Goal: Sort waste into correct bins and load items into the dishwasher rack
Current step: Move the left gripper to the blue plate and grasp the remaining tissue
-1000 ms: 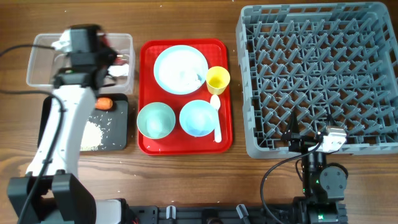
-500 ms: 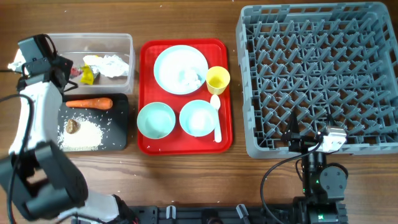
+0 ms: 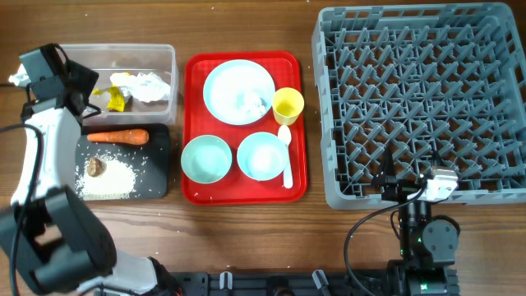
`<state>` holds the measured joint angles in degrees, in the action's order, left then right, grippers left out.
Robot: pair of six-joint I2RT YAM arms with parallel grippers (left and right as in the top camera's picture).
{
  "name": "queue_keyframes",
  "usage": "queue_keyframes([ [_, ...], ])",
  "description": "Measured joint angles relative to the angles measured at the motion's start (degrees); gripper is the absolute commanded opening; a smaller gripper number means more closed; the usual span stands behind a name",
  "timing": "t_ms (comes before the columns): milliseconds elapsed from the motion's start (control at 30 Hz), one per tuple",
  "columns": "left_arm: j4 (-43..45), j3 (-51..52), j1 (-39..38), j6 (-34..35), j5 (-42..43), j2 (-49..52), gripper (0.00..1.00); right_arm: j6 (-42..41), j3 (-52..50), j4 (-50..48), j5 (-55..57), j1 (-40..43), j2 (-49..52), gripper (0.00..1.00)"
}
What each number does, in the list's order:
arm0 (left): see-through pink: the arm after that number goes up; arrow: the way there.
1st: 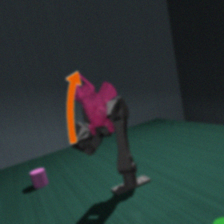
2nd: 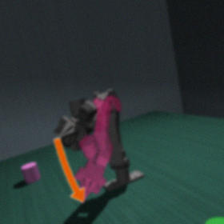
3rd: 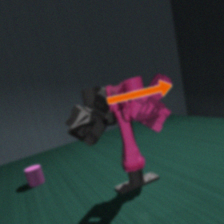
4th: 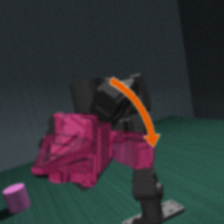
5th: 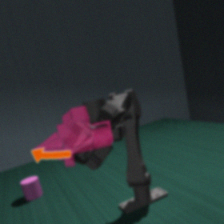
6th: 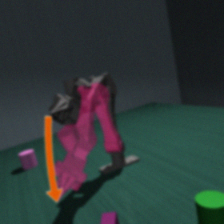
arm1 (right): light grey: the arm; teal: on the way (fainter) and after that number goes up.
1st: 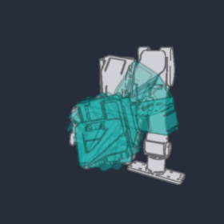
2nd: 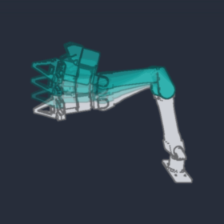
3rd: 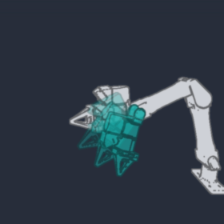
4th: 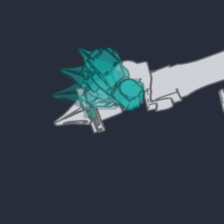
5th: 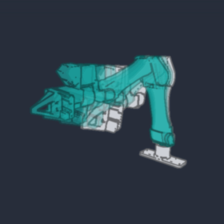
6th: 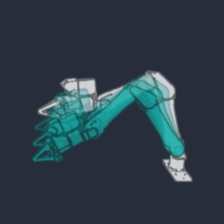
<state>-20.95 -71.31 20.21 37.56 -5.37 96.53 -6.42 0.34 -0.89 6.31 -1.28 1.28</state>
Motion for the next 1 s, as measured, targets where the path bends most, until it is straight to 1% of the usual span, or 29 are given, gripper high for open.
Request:
queue_keyframes([
  [100,-0.57,0.00,-2.64,-0.22,2.64,-4.37,0.69,0.00,0.00,0.02,0.00,0.00,0.00,1.00],
  [200,-1.33,-0.02,-7.43,-0.39,4.28,-8.20,0.70,0.00,0.00,0.02,0.00,0.00,0.00,1.00],
  [267,-1.62,-0.15,-12.55,-0.46,5.73,-10.01,0.72,0.00,0.00,0.00,0.00,0.00,0.00,1.00],
  [433,-2.12,-0.35,-25.53,-0.46,7.21,-9.60,0.72,0.00,0.00,0.00,0.00,0.00,0.00,1.00],
  [500,-1.73,-0.35,-30.97,-0.46,6.95,-8.22,0.72,0.00,0.00,0.00,0.00,0.00,0.00,1.00],
  [567,-1.27,-0.35,-34.86,-0.46,6.16,-6.27,0.73,0.00,0.00,0.02,0.00,0.00,0.00,1.00],
  [667,-0.11,-0.35,-38.99,-0.46,4.98,-2.27,0.73,0.00,0.00,0.00,0.00,0.00,0.00,1.00],
  [833,3.34,-0.35,-42.49,-0.46,4.04,4.98,0.73,0.00,0.00,0.00,0.00,0.00,0.00,1.00],
  [1000,4.90,-0.35,-43.74,-0.46,3.74,10.75,0.73,-0.02,0.00,0.02,0.00,0.00,0.00,1.00],
])
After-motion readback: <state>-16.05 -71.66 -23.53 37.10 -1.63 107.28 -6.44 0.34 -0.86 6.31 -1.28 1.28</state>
